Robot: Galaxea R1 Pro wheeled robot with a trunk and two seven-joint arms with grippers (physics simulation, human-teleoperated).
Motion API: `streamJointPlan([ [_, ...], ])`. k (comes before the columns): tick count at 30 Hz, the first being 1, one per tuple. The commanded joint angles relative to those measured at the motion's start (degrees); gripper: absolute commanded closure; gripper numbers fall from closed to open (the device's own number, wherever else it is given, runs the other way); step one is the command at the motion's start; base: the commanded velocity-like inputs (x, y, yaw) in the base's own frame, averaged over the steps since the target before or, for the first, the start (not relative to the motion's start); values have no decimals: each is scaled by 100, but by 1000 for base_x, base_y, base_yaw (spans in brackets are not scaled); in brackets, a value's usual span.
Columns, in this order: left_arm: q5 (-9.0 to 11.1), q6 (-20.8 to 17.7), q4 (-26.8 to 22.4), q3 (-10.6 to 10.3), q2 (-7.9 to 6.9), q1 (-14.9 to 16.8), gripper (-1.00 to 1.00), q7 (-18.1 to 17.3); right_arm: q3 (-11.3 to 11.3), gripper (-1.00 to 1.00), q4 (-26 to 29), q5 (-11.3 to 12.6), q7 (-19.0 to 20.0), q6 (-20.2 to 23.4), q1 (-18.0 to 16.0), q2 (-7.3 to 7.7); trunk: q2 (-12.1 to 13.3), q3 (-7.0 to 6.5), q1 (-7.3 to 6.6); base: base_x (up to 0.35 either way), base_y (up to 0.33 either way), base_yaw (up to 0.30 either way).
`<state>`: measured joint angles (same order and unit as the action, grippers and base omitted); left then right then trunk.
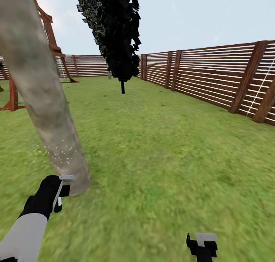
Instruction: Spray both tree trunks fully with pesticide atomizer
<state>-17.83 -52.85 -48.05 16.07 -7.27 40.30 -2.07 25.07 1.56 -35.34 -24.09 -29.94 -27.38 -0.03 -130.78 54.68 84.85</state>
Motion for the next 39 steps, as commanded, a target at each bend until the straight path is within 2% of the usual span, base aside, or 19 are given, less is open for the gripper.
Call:
streamJointPlan([
  [1,-33,55,19,17,0,4,100,-18,41,-100,-7,-61,-25,-12,-4,1,-2,5,1,220,-213,11],
  [3,-29,265,61,42,-13,2,100,177,41,-100,-7,-61,-25,-12,-4,3,-2,5,1,222,-212,2],
  [8,-2,301,133,46,-29,-6,100,354,49,-100,-7,-54,-32,-12,-4,12,-2,5,1,219,-212,0],
  [26,43,293,138,38,10,-5,100,339,41,-100,-11,-61,-25,-9,-4,3,-2,5,1,32,-277,249],
  [30,35,293,131,51,95,-5,100,339,41,-100,-13,-61,-25,-5,-4,1,-2,5,1,1,-285,279],
  [39,34,301,129,55,125,-5,100,339,41,-100,-11,-61,-25,-3,-4,-6,-2,5,1,123,-271,214],
])
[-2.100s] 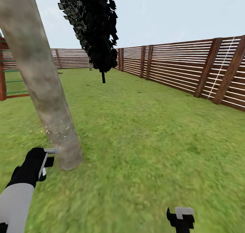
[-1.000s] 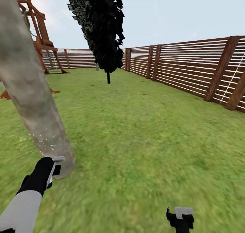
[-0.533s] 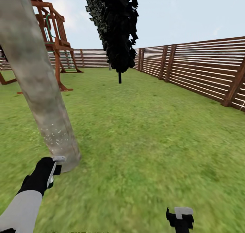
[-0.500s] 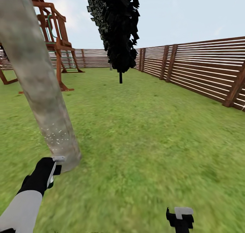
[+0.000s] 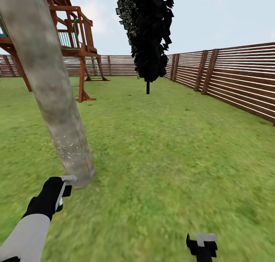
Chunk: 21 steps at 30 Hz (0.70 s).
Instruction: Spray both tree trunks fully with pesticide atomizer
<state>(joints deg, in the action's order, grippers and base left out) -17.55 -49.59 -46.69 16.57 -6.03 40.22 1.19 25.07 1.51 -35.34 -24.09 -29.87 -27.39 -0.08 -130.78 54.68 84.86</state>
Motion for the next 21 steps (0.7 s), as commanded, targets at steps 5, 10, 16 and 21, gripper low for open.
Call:
streamJointPlan([
  [5,6,-25,-15,13,5,4,100,20,42,-100,-10,-60,-26,-10,-3,8,-2,5,1,191,-237,8],
  [10,6,-25,-15,13,5,4,100,21,42,-100,-4,-60,-26,-10,-3,14,-2,5,1,195,-234,0],
  [16,6,-25,-15,13,5,4,100,21,42,-100,-3,-60,-26,-10,-3,8,-2,5,1,195,-234,4],
  [21,-2,-25,-28,13,-3,4,100,21,42,-100,-3,-60,-26,-10,-3,1,-2,5,1,195,-234,208],
])
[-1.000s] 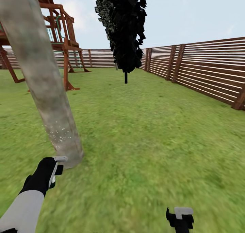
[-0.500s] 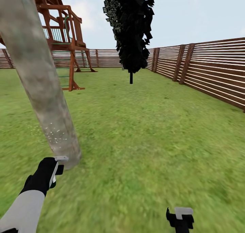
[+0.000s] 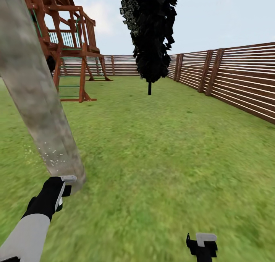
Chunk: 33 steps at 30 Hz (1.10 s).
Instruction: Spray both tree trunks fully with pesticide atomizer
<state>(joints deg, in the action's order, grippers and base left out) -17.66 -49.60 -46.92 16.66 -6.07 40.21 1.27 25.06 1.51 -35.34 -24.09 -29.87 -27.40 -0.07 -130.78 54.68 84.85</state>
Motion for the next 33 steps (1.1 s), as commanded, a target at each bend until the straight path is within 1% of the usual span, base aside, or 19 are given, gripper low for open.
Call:
streamJointPlan([
  [1,8,-24,-8,4,1,5,100,13,42,-100,-5,-60,-26,-10,-2,-2,-2,5,1,195,-234,272],
  [22,8,-24,-51,9,1,5,100,13,42,-100,-11,-60,-26,-10,-2,-11,-2,5,1,195,-233,274],
  [33,17,-24,-45,4,32,4,100,13,42,-100,-11,-60,-26,-10,-2,-11,-2,5,1,192,-233,220],
])
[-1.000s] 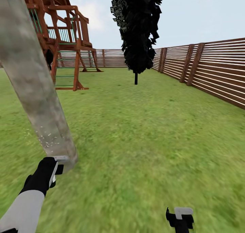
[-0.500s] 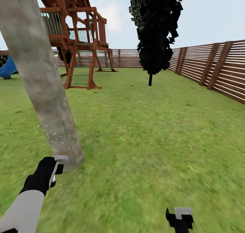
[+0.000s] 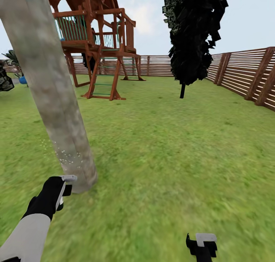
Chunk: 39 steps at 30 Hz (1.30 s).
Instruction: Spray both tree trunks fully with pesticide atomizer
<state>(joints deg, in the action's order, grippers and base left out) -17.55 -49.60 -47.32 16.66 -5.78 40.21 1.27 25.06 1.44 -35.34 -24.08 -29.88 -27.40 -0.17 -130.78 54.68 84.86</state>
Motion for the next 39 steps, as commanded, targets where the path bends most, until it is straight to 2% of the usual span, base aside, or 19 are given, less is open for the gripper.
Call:
streamJointPlan([
  [1,6,-24,-9,4,3,5,100,13,42,-100,-3,-60,-27,-9,-2,-1,-2,5,1,181,-233,187],
  [4,34,-24,26,8,18,5,100,3,42,-100,-2,-60,-27,-9,-1,-1,-2,5,1,199,-225,186],
  [5,240,-22,6,16,48,5,100,-24,42,-100,-3,-60,-27,-9,-2,-1,-2,5,1,234,-198,184],
  [6,328,-23,-6,1,61,5,100,-31,42,-100,-3,-60,-27,-9,-2,-1,-2,5,1,153,-126,177],
  [10,393,-24,-19,-67,101,28,100,-36,42,-100,-1,-60,-27,-9,-2,-1,-2,5,1,48,-40,135],
  [12,388,-35,-12,-80,218,75,100,-16,42,-100,-3,-60,-27,-9,-2,2,-2,5,1,5,-4,24],
  [14,372,-74,-19,-97,439,114,100,-19,42,-100,2,-60,-27,-9,-2,13,-2,5,1,1,-1,5],
  [16,350,-107,-22,-82,381,118,100,-44,42,-100,5,-60,-27,-9,-2,23,-2,5,1,0,0,1],
  [18,356,-119,-21,-59,82,110,100,-62,43,-100,5,-60,-27,-9,-2,30,-2,5,1,0,0,0],
  [19,374,-128,-17,-74,-131,100,100,-72,43,-100,5,-60,-27,-9,-2,32,-2,5,1,0,0,0],
  [20,386,-142,-18,-91,-215,108,100,-80,43,-100,16,-60,-27,-9,-2,37,-2,5,1,0,0,0],
  [22,366,-183,-26,-159,146,144,100,-77,42,-100,20,-60,-27,-15,-2,41,-2,5,1,0,0,9],
  [24,357,-491,-30,-195,297,337,100,-75,42,-100,11,-66,-18,-17,-2,43,-2,6,1,0,0,134],
  [25,329,-723,-32,-213,228,485,100,-66,42,-100,15,-66,851,-17,-2,73,-2,7,1,0,0,139],
  [26,304,-733,-36,-215,187,497,100,-54,42,-100,20,-63,1261,-17,-2,135,-2,8,1,0,0,57],
  [27,290,-736,-37,-215,160,498,100,-49,42,-100,21,-62,1370,-17,-2,159,-2,8,1,0,0,36],
  [31,218,-752,-68,-224,80,511,100,-40,42,-100,17,-52,1551,-18,-2,199,-2,8,1,62,-80,9],
  [35,-5,-786,-213,-286,79,529,100,-39,42,-100,14,-52,1555,-12,-2,201,-2,8,1,155,-225,0],
  [39,-32,-792,-224,-295,77,556,100,-39,42,-100,14,-52,1555,-17,-2,201,-2,8,1,70,-263,0],
])
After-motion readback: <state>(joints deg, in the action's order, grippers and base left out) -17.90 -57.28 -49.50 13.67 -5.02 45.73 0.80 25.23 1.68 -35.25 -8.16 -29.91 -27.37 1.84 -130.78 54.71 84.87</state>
